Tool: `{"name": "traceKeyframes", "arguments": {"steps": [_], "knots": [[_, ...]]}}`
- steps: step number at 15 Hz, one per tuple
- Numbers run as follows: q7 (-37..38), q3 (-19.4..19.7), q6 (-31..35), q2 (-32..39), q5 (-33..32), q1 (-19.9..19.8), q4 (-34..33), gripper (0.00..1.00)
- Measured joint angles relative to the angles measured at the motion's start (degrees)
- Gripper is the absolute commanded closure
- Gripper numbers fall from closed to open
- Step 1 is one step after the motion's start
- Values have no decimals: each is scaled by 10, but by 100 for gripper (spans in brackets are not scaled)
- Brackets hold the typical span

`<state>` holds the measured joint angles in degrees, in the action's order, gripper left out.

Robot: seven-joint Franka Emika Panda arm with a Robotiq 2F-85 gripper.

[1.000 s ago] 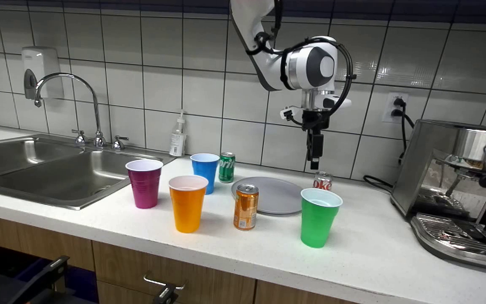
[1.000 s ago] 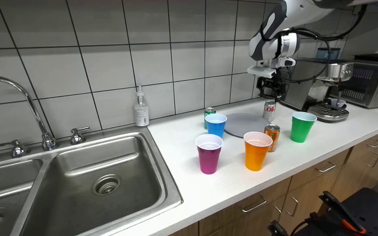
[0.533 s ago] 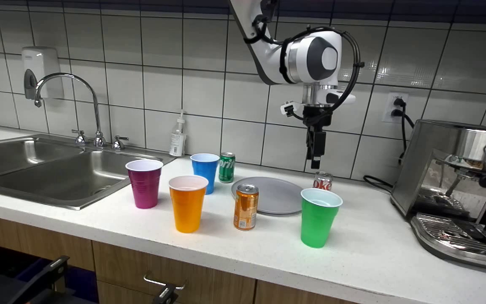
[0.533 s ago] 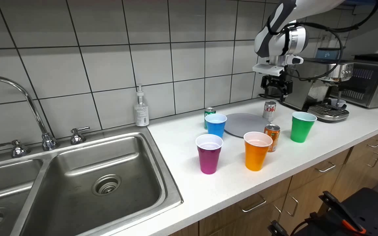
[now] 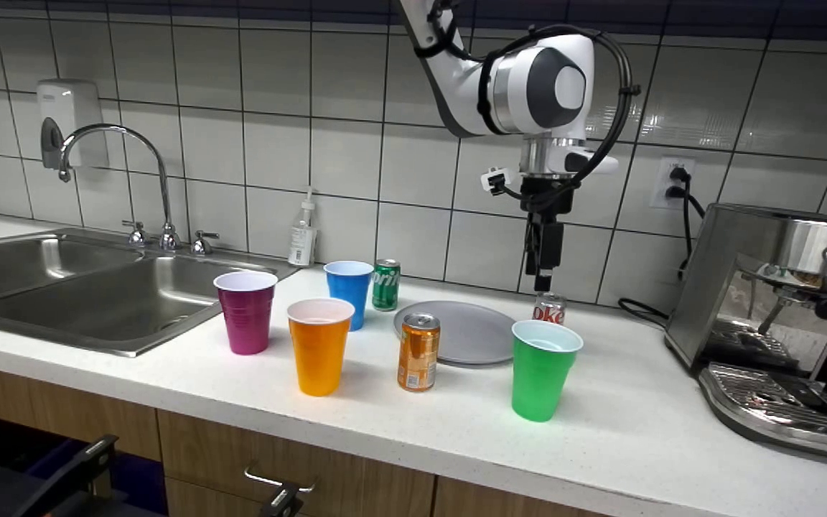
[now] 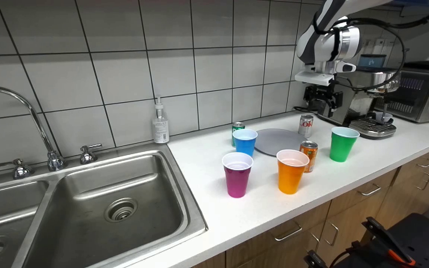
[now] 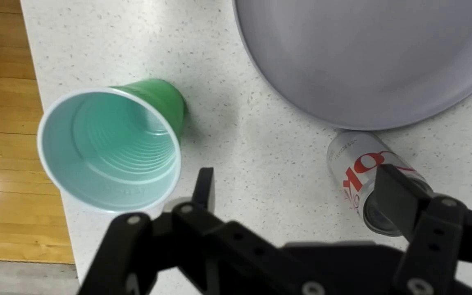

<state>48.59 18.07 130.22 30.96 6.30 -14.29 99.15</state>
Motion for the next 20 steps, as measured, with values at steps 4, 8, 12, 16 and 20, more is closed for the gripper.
{"name": "traceKeyframes", "arguments": {"steps": [4,8,12,16,20], "knots": [[0,6,1,-15,-1,0,27,0],[0,9,4,-27,-10,0,51,0],[0,11,12,-29,-25,1,68,0],[0,13,19,-29,-38,3,82,0],[1,13,21,-27,-45,9,91,0]]}}
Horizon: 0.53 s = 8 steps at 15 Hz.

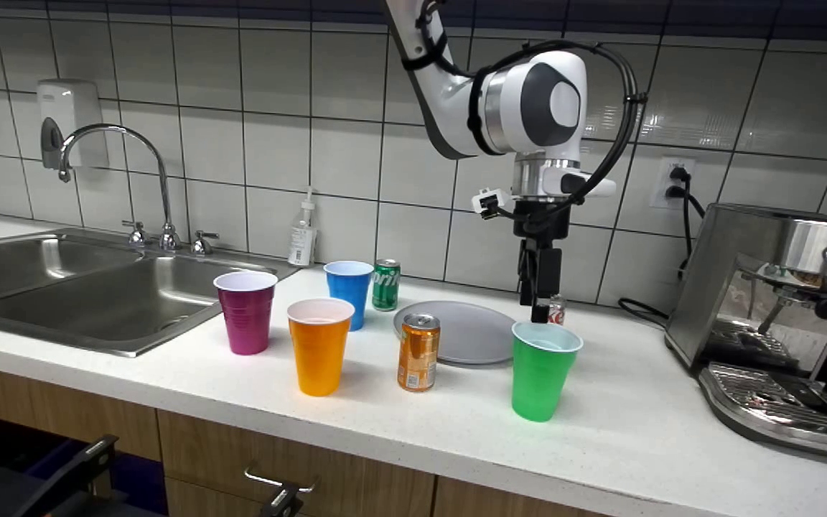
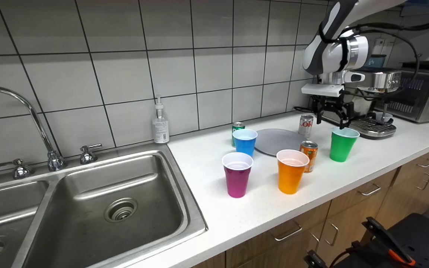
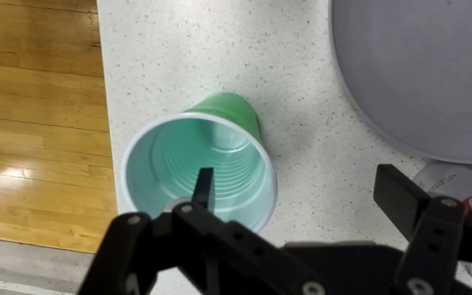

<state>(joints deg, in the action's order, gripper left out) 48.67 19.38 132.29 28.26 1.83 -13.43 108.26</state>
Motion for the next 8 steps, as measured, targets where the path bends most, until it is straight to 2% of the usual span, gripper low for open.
{"name": "traceKeyframes", "arguments": {"steps": [8], "knots": [[3,0,2,11,0,6,2,0]]}}
